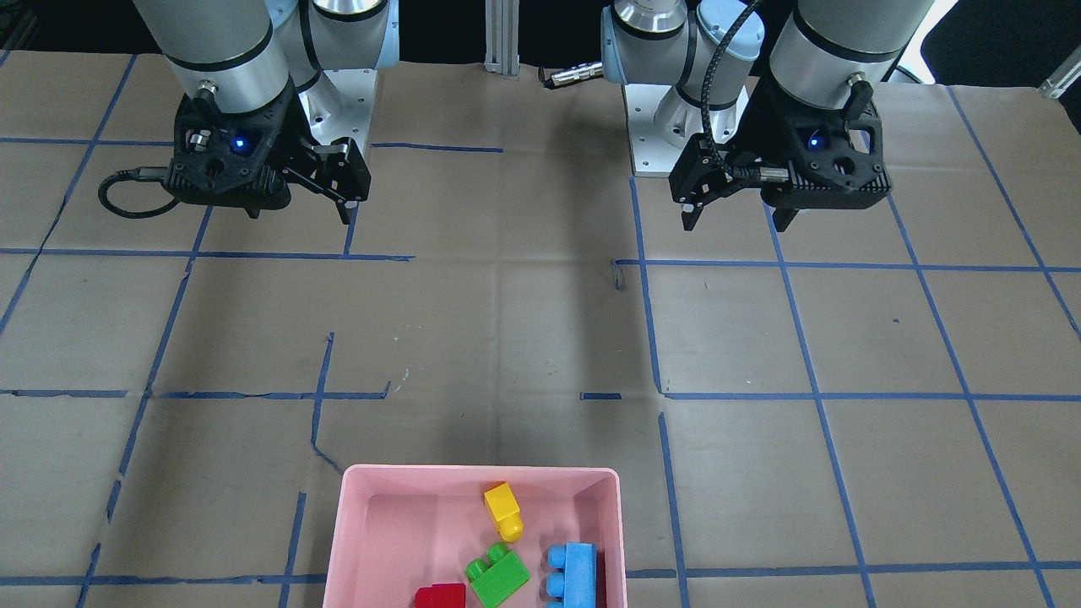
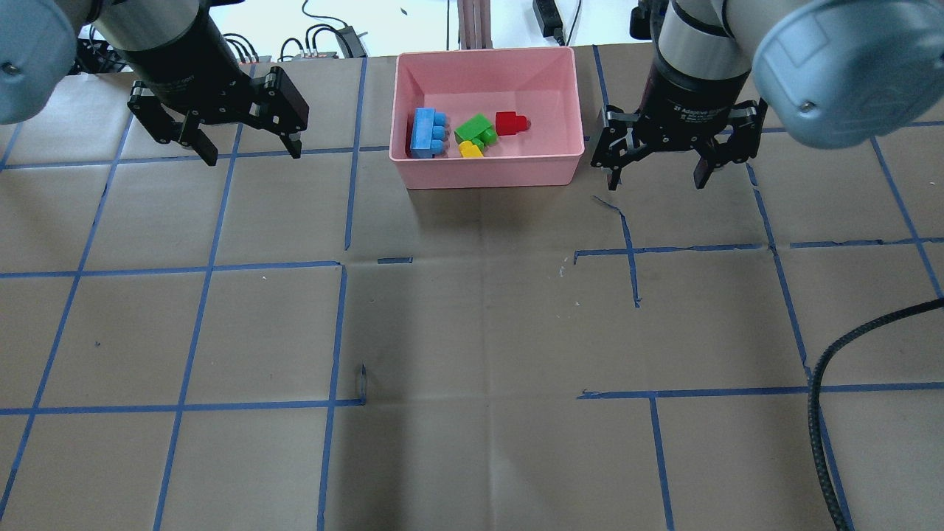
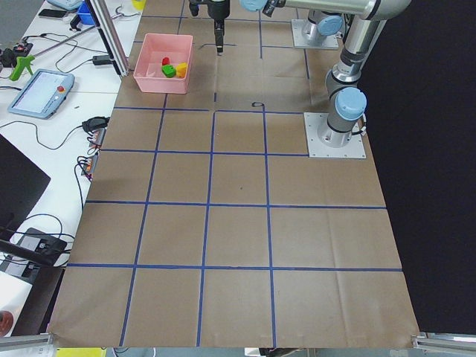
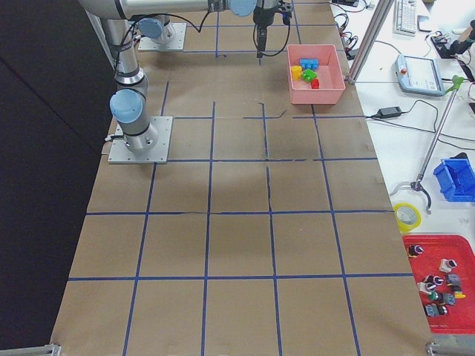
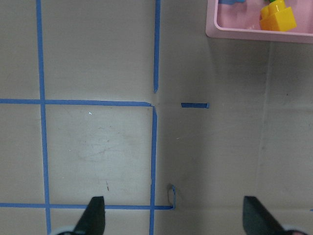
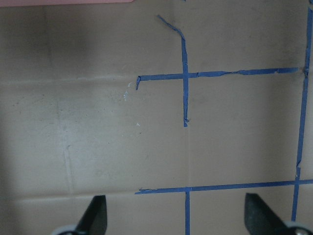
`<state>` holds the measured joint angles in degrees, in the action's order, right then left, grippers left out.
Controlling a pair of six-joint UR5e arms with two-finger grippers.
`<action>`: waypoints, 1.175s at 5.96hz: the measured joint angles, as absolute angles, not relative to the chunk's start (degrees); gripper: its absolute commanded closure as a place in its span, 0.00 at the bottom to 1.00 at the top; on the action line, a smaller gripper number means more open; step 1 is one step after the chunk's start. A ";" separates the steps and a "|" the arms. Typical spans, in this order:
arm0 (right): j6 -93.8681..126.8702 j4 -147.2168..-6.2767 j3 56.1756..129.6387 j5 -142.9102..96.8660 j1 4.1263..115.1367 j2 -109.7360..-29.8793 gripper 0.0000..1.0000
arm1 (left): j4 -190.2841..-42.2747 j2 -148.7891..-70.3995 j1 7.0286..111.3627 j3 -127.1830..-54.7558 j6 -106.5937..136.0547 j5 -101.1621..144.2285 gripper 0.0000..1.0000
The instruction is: Put all blocks into box
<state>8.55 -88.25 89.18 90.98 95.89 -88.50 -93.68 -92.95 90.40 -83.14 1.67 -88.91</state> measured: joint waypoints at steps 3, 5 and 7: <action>9.44 -88.62 91.50 90.88 95.82 -91.95 0.00 | -93.48 -92.77 90.25 -83.42 1.74 -91.73 0.01; 9.77 -88.98 92.11 90.57 95.70 -92.55 0.00 | -93.44 -92.43 90.26 -83.94 1.83 -91.66 0.01; 10.21 -89.03 92.15 90.72 95.57 -92.57 0.00 | -93.43 -92.19 90.26 -84.26 1.84 -91.33 0.01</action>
<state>10.21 -89.03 92.15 90.72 95.57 -92.57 -93.43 -92.19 90.26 -84.26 1.84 -91.33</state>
